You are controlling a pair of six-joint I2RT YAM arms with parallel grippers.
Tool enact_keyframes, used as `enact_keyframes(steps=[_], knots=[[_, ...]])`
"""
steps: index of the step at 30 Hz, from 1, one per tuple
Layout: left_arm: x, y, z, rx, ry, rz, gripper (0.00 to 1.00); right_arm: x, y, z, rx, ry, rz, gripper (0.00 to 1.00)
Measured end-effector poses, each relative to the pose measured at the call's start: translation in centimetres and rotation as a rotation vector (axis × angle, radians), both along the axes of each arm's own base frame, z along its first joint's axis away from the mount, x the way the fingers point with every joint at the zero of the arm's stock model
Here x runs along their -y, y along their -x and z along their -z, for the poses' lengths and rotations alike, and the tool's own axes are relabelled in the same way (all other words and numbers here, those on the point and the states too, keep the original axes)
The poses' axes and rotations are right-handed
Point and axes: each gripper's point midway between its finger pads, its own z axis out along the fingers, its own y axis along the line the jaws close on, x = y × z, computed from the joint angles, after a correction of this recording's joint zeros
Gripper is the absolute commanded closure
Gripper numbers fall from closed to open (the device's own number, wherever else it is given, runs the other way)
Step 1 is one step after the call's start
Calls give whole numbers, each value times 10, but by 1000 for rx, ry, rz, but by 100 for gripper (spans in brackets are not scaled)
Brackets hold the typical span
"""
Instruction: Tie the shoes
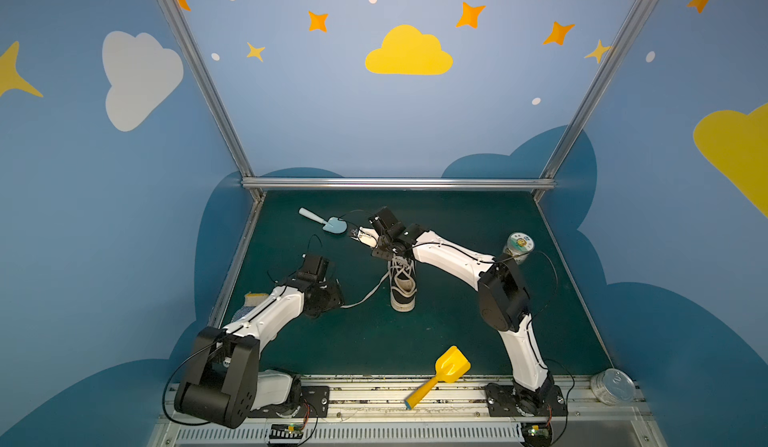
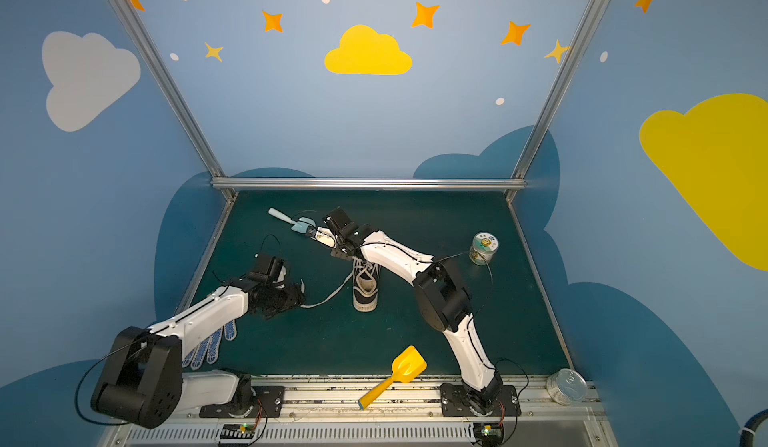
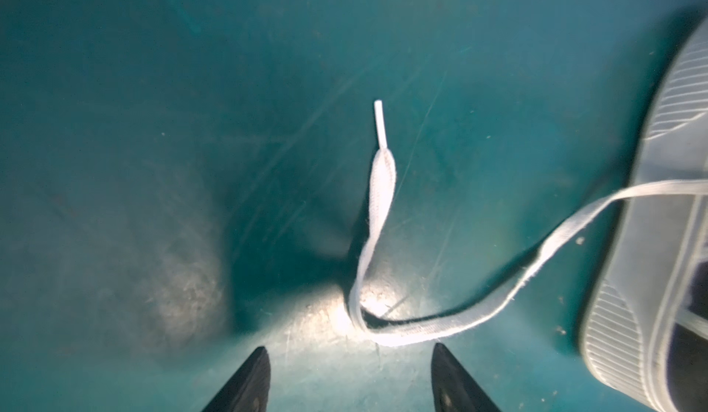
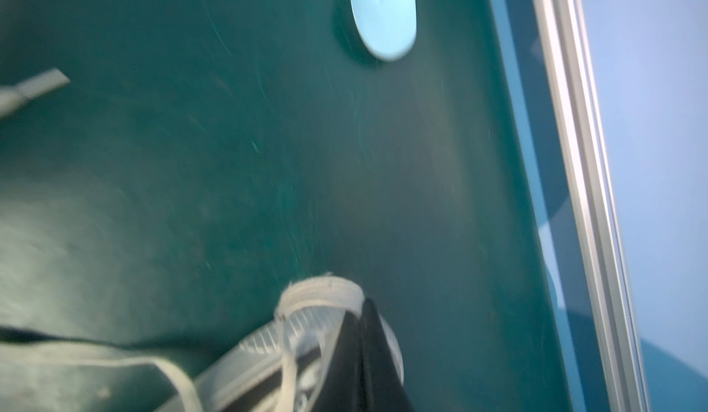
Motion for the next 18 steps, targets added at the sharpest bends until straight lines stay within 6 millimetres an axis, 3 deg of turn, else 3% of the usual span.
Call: enact_keyframes(steps=[8,11,14,18], knots=[[-2,8,0,-2,1,-4,33,-32,17,-28,-43,-171,-119,100],[-3,11,1,-6,0,-6,33,-33,23,-27,-97,-193,-130,80],[-4,12,-1,-3,0,-6,34,-34,19,-29,-137,-204,-108,47],[-4,12,-4,5,2,-7,33,-20,5,-31,-156,-187,-38,31]])
